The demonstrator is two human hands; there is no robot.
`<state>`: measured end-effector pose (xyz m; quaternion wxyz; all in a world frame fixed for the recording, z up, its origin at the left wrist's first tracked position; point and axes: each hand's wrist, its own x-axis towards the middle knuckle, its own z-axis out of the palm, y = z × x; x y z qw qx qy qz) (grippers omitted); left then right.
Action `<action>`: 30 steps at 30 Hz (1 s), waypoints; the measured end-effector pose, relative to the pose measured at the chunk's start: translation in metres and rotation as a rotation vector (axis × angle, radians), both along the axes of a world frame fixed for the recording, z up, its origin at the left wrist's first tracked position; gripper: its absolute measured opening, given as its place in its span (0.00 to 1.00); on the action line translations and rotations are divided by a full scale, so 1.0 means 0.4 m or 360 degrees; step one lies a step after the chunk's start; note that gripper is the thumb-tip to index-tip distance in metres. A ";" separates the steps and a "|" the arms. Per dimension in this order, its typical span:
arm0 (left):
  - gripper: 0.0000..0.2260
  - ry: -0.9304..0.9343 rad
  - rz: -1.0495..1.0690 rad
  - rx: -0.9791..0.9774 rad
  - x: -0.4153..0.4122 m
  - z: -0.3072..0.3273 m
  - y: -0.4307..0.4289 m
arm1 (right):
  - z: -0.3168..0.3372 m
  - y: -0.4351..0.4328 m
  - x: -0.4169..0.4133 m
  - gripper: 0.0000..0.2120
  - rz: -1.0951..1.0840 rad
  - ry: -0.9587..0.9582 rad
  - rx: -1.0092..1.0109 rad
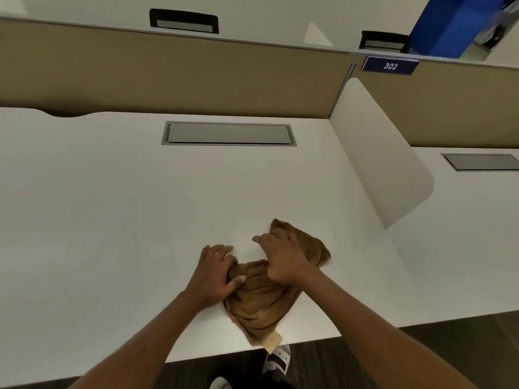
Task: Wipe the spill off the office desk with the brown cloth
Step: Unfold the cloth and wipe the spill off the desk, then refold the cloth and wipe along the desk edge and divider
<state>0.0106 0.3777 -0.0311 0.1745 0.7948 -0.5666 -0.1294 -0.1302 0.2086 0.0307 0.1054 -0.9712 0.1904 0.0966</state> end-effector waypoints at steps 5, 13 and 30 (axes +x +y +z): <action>0.24 -0.0051 0.0044 0.0056 -0.002 0.026 -0.042 | 0.022 -0.080 0.003 0.29 0.0238 0.0348 -0.0198; 0.14 0.0218 0.0101 0.0169 -0.046 0.067 -0.059 | 0.054 -0.111 -0.062 0.09 0.0047 0.0211 -0.0489; 0.06 0.0658 -0.0548 -0.0044 -0.273 0.390 0.053 | 0.310 0.178 -0.592 0.12 -0.0919 -0.0413 0.0281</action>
